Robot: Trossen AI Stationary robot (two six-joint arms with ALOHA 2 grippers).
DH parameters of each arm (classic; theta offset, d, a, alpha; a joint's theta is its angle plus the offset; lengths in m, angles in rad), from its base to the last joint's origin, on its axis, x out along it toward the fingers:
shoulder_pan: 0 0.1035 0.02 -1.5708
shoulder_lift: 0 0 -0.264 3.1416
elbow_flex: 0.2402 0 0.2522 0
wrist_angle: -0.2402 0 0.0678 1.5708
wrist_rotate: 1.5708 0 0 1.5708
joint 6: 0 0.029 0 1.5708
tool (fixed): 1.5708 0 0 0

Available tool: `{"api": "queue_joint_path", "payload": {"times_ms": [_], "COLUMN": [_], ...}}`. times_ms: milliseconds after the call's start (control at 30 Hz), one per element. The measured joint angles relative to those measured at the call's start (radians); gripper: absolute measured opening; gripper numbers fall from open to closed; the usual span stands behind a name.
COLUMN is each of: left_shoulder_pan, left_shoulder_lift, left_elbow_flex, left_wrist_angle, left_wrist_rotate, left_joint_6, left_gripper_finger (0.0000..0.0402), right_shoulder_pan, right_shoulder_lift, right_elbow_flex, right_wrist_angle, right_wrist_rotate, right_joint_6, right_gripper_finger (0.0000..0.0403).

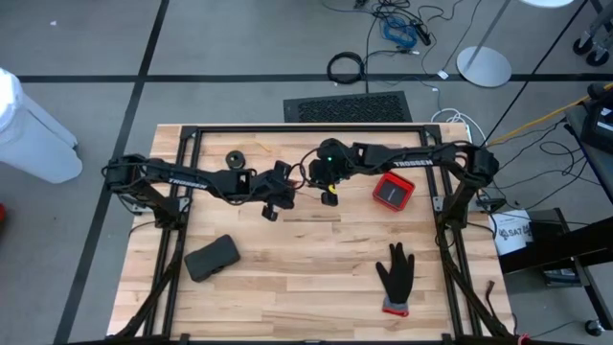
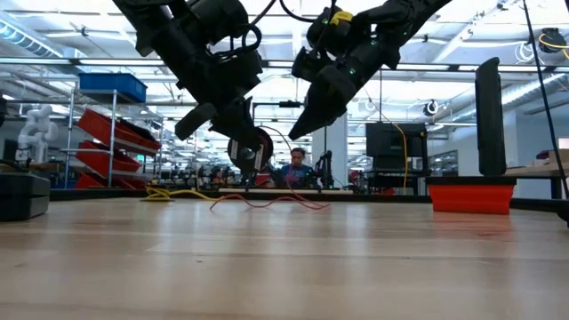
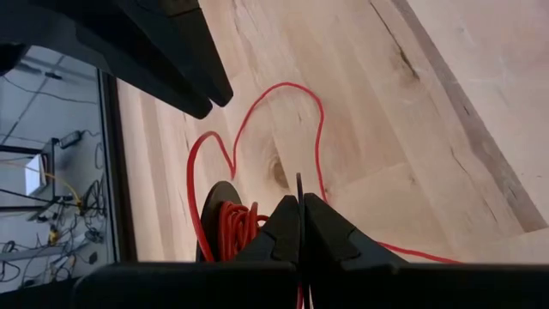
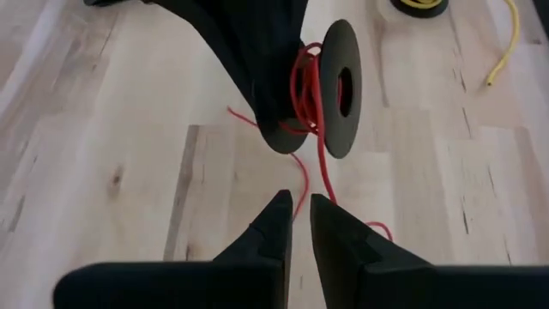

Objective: Coil cords
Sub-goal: Uncoil the red wire from the black spool

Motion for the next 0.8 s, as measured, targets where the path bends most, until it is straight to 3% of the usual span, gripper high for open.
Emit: {"api": "queue_joint_path", "payload": {"times_ms": [267,600,800], "left_shoulder_pan": [-0.001,-0.009,-0.017], "left_shoulder_lift": [0.001,0.001,0.001], "left_elbow_flex": [0.000,0.000,0.000], "left_wrist_angle": [0.000,0.050,0.062], "left_wrist_rotate": [0.004,0.036,0.031], "left_joint_6": [0.000,0.001,0.002], "left_gripper_finger": [0.0002,0.0002,0.0002], "right_shoulder_pan": [0.022,0.050,0.055], "right_shoulder_lift": [0.000,0.000,0.000], "right_elbow_flex": [0.000,0.000,0.000], "right_wrist_angle": [0.013,0.117,0.120], "right_wrist_rotate": [0.101,0.097,0.101], "right_joint_6": [-0.017,-0.052,-0.036], "right_gripper_finger": [0.0032,0.0034,0.0067]}}
